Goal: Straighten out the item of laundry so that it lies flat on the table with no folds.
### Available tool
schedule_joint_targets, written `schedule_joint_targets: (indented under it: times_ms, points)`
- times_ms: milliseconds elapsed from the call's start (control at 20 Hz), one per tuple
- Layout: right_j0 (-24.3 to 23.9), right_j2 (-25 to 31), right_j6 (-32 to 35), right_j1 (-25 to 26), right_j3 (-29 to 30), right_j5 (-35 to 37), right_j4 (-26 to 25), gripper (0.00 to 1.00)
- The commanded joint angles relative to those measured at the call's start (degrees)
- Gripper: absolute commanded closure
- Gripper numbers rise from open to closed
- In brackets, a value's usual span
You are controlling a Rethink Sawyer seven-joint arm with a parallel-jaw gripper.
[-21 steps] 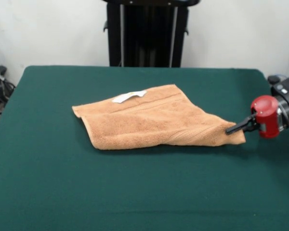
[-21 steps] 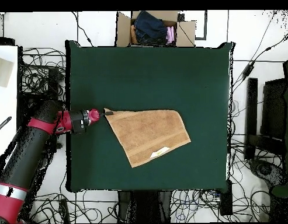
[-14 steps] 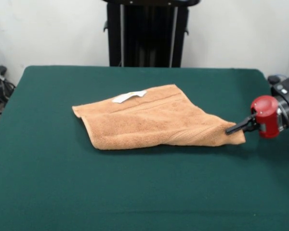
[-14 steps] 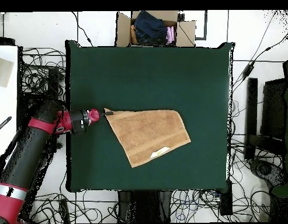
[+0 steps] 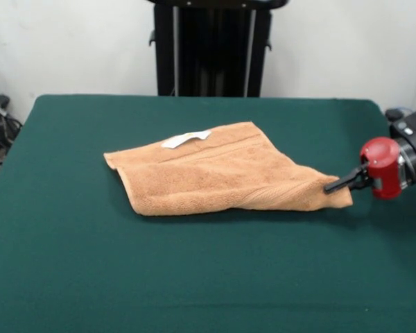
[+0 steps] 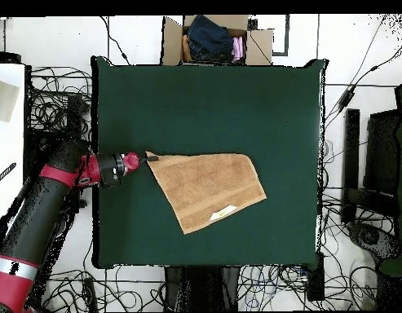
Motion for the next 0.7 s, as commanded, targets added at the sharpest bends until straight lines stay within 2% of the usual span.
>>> schedule_joint_targets:
  times_ms: [50,300,700]
  points:
    - [-1.46,6.55,15.44,-1.67,1.64,-2.65,1.34,1.00]
    - [-3.69,7.50,10.57,-4.81,1.29,-1.51,0.77,1.00]
    - [-5.08,8.49,6.78,-8.39,2.20,-0.96,-0.60,1.00]
